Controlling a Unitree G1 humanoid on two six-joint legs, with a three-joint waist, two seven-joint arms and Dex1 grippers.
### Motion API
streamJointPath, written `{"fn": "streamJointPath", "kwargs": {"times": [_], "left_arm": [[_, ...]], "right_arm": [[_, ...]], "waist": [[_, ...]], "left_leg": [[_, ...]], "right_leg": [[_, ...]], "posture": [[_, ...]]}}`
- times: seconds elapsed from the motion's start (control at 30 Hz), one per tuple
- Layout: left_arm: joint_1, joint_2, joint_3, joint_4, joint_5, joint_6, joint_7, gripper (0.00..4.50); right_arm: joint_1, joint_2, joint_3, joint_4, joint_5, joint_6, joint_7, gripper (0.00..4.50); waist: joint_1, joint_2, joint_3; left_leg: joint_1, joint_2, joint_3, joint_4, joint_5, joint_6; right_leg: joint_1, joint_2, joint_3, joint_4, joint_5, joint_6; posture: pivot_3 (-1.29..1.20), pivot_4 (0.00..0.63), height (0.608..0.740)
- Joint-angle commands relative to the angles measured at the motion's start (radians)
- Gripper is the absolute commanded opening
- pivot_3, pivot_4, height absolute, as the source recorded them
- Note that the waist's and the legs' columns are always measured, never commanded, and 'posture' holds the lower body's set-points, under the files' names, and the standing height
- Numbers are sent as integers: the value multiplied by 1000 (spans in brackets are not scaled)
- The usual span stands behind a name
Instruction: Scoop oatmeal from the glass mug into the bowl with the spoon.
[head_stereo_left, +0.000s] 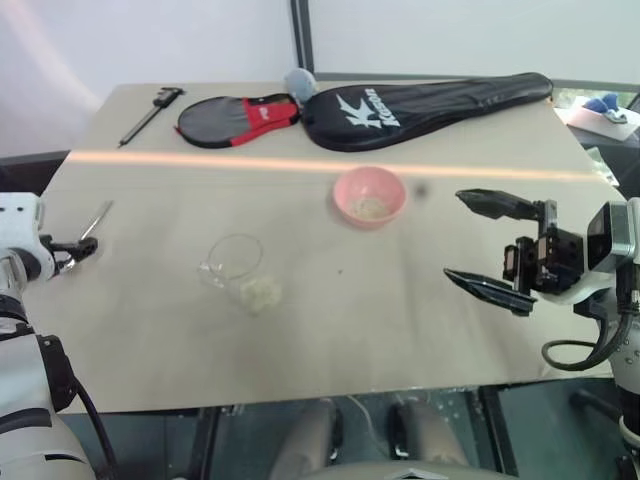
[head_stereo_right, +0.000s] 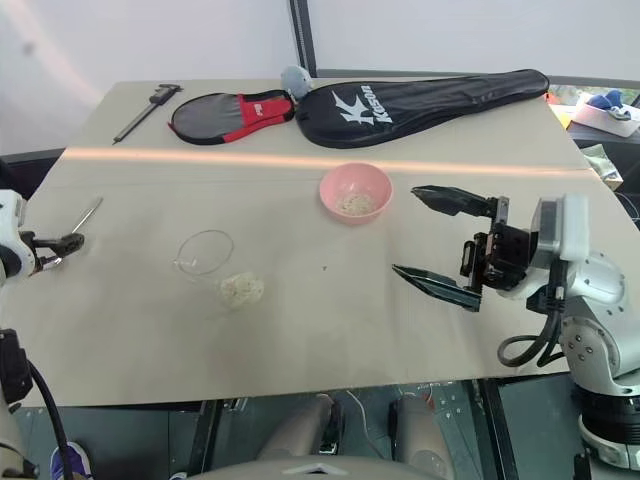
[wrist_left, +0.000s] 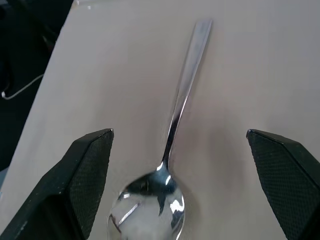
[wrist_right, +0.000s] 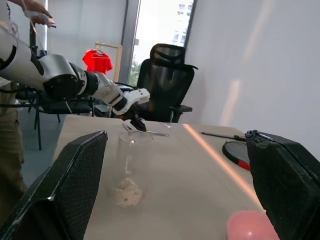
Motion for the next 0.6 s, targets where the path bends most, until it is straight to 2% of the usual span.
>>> {"fn": "streamJointPath", "kwargs": {"times": [0.03,0.3,0.4,0.5,0.6], "left_arm": [[-19,1,20,22,-1,-9,-15,4434],[23,-10,85,49,-33,19,1,4434],[35,-8,98,46,-35,17,-3,3627],[43,-7,97,37,-32,7,-34,2372],[44,-4,101,31,-35,-7,-41,2372]], "right_arm": [[7,-3,-42,-37,4,-23,-8,4500],[17,-10,-49,-71,-1,-7,-38,4500],[25,-13,-50,-86,-3,-2,-51,4500],[31,-14,-46,-98,-8,1,-64,4500],[26,-12,-36,-101,-13,4,-74,4500]], "waist": [[0,0,0],[1,-1,0],[-1,-1,-1],[-1,-1,-1],[0,-1,-1]], "left_leg": [[0,0,0,1,0,0],[0,0,0,3,0,0],[0,0,0,3,0,0],[0,0,0,3,0,0],[0,0,0,3,0,0]], "right_leg": [[0,0,0,0,0,0],[1,0,0,1,0,0],[1,0,0,2,0,0],[1,0,0,2,0,0],[1,0,0,2,0,0]], "posture": [[0,150,740],[0,150,740],[0,150,740],[0,150,740],[0,150,740]]}}
